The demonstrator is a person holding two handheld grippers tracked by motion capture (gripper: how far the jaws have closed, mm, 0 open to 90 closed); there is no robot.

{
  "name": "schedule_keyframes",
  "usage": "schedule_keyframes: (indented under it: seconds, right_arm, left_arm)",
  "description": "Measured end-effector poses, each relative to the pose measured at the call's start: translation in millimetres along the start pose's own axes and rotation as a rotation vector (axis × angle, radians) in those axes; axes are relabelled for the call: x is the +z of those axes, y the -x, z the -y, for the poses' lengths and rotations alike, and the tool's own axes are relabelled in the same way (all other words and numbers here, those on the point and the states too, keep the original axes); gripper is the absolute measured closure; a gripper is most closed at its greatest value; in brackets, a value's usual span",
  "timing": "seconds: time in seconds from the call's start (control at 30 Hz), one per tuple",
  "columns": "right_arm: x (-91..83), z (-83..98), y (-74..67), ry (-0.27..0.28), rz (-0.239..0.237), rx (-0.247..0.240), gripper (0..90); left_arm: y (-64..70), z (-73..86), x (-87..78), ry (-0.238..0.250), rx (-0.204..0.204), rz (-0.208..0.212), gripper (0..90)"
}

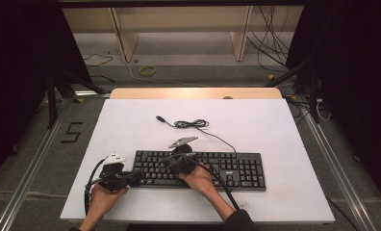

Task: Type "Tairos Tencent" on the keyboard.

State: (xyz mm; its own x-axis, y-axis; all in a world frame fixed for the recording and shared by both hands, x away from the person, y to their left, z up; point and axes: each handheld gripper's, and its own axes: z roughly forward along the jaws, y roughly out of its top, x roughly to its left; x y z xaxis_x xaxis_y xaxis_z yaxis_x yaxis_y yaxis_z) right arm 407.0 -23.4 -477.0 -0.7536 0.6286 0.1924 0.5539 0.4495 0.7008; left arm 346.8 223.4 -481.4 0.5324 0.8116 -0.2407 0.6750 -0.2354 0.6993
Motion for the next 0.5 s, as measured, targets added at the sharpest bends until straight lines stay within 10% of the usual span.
schedule_keyframes:
  seconds: [0.5]
  right_arm:
    - [2.7,1.4,-0.2,-0.010,0.008,0.006,90.0]
  left_arm:
    - [-0.6,-0.1,2.1,-0.014,-0.007,0.004,89.2]
